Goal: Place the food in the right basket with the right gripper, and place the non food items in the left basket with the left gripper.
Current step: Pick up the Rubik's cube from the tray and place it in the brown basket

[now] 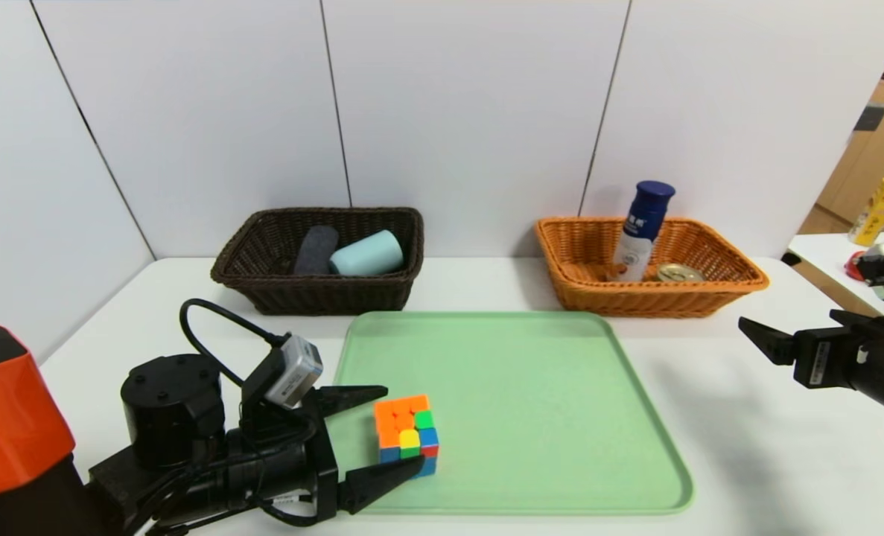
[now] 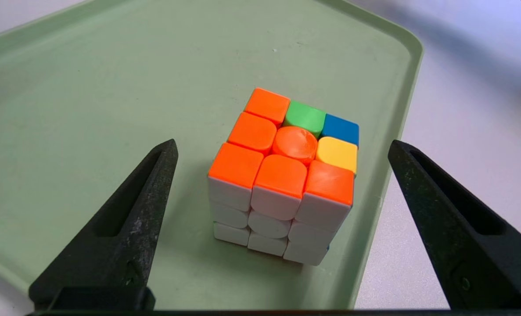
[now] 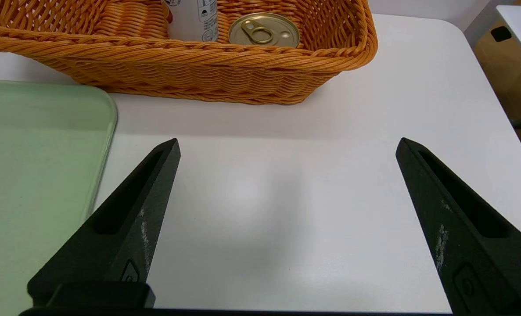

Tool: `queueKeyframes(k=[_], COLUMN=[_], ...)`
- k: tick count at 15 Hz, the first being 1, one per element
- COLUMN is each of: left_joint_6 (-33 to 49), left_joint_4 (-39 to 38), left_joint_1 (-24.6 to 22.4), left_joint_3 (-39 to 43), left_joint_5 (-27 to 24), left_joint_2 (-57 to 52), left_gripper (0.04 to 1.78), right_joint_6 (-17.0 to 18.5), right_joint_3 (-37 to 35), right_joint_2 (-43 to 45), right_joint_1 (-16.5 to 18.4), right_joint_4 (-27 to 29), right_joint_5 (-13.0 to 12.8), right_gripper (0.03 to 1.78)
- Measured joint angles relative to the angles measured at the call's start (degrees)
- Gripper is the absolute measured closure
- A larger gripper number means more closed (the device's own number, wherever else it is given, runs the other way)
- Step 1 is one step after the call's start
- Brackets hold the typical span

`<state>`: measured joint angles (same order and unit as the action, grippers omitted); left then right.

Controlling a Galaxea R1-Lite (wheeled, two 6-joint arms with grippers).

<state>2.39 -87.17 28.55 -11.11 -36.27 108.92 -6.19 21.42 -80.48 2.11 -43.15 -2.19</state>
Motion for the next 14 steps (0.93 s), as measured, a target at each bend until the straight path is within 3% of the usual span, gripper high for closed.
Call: queueKeyframes(k=[13, 14], left_joint_6=[-4.67, -4.91], left_joint_4=[0.02, 0.0], left_joint_1=[0.77, 0.79], left_joint_3=[-2.5, -2.69], left_joint_5=[0.02, 0.0], left_joint_2=[5.74, 5.81], left_gripper=[0.13, 0.32], right_joint_6=[0.09, 0.09], right_joint_3=[0.02, 0.05], right_joint_2=[-0.55, -0.63], right_joint_1=[0.01, 0.01], right_joint_4=[0.02, 0.02], right_joint_5=[0.0, 0.02], right_gripper=[0.11, 0.11])
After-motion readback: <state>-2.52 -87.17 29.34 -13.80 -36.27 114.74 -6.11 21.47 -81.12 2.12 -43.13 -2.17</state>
